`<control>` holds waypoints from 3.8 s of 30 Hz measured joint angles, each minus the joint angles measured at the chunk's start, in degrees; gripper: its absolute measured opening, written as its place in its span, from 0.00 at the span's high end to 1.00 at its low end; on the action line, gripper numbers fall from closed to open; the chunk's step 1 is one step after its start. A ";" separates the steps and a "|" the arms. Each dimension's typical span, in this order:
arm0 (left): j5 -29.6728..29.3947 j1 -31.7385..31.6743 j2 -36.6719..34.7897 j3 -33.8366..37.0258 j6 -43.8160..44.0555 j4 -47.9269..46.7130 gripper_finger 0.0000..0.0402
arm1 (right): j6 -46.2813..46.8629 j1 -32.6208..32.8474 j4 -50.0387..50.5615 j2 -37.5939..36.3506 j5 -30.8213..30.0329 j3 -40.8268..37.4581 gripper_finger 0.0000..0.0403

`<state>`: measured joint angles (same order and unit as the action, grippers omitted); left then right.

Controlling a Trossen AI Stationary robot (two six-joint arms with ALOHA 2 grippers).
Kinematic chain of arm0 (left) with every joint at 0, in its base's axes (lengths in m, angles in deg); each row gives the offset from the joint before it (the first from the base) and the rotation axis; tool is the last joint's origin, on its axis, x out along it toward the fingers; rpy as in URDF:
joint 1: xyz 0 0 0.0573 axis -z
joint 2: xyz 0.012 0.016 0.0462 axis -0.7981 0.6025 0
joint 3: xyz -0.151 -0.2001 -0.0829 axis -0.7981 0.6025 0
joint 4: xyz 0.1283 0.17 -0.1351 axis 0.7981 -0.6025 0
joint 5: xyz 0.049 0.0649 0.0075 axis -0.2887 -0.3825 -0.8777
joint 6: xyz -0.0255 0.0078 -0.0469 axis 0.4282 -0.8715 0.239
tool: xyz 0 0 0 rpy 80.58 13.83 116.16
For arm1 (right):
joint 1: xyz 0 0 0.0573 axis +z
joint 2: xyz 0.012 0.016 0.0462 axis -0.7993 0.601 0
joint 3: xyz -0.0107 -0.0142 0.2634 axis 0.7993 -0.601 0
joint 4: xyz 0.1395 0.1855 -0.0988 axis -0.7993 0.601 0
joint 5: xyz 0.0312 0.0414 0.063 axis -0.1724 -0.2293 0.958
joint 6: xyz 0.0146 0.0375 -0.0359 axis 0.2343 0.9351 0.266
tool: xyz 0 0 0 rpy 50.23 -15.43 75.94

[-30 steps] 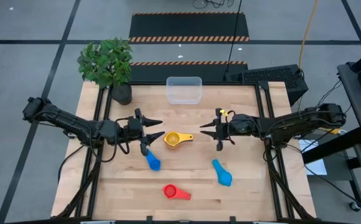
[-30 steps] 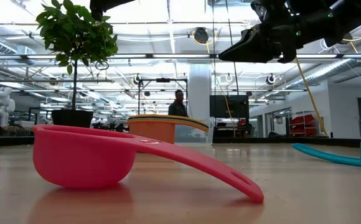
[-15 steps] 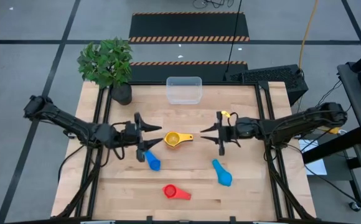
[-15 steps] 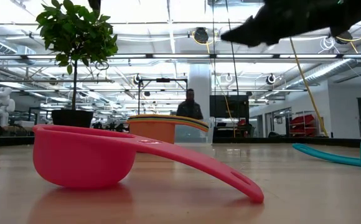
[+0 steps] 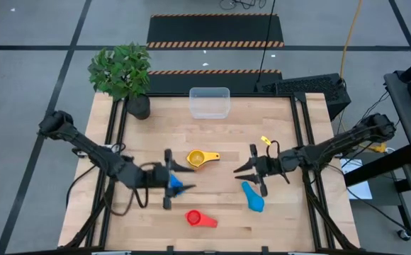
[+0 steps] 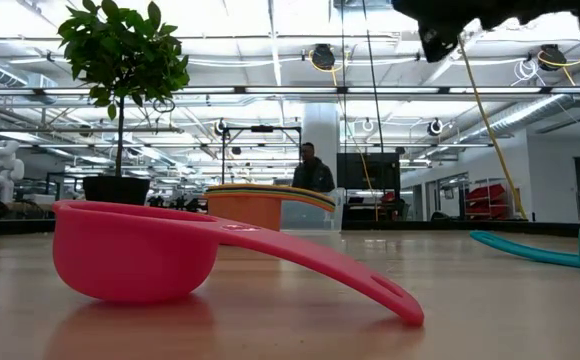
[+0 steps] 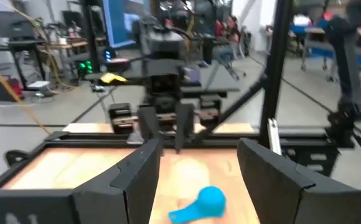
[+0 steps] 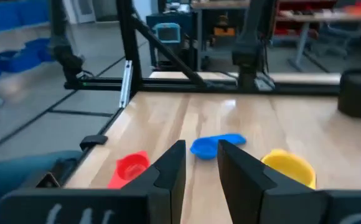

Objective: Nest measuring cups in basket
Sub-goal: Stack the light blue measuring cup on top of the yellow measuring cup

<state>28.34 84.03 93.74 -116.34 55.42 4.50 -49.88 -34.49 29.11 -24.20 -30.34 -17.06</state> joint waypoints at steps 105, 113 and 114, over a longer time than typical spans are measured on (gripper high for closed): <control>3.72 -5.89 13.18 -7.60 -2.91 -9.29 0.46 | 19.37 -14.01 -7.11 24.95 31.02 -13.99 0.47; 3.76 -5.93 13.18 -7.60 -4.28 -8.66 0.46 | 19.36 -14.05 -9.70 30.53 34.98 -13.73 0.47; 3.74 -5.93 13.18 -7.60 -4.26 -8.70 0.46 | 19.35 -14.08 -9.38 30.48 35.50 -13.73 0.48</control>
<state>32.08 78.10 106.92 -123.94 51.15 -4.20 -30.53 -48.57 19.73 6.28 5.16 -30.78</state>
